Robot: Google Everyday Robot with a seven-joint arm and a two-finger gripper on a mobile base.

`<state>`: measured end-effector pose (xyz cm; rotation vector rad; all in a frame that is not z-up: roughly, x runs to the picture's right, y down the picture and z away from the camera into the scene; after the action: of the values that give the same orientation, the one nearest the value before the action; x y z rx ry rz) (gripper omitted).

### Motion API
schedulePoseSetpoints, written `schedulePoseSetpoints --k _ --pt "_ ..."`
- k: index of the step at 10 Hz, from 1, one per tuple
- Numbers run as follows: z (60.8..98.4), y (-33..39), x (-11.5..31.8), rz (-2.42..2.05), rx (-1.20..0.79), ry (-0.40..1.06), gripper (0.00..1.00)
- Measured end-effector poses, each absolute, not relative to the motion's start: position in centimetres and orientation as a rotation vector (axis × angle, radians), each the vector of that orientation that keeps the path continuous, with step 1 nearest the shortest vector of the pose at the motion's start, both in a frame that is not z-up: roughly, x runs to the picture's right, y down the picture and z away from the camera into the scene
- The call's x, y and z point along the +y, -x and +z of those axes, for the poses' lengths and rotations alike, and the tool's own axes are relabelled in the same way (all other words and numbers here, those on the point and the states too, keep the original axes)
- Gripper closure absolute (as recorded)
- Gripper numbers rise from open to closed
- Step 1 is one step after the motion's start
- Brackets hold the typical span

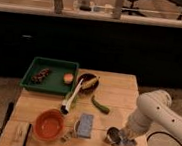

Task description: Place towel in metal cup

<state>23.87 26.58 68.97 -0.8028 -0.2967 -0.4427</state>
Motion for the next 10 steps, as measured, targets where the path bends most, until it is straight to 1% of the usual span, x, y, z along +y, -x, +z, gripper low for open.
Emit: schedulePoseSetpoints --k 5,10 --pt "67.8 -24.5 26.3 -0.446 -0.288 0.79 1.0" --pt "64.8 -24.3 24.9 -0.55 -0.302 0.767 1.0"
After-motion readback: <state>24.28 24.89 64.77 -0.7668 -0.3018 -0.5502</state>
